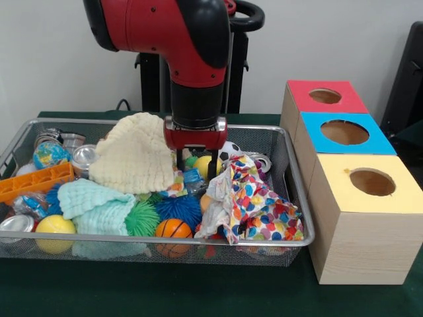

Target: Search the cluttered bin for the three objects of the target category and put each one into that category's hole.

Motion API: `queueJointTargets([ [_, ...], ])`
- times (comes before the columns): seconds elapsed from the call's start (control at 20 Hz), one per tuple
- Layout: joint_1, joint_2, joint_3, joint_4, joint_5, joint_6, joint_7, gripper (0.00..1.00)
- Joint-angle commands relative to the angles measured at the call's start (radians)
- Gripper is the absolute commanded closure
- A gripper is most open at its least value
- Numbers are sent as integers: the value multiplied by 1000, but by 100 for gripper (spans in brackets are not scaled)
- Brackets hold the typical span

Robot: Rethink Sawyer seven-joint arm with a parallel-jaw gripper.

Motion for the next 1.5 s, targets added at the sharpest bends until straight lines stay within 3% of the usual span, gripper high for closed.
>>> queueJointTargets([
  [0.05,-1,62,-50,-146,-64,-53,80,0],
  [0.6,58,109,-128,-187,-61,-81,117,0],
  [1.0,90,205,-162,-250,-49,-139,135,0],
  [1.5,72,249,-141,-271,-47,-160,125,0],
])
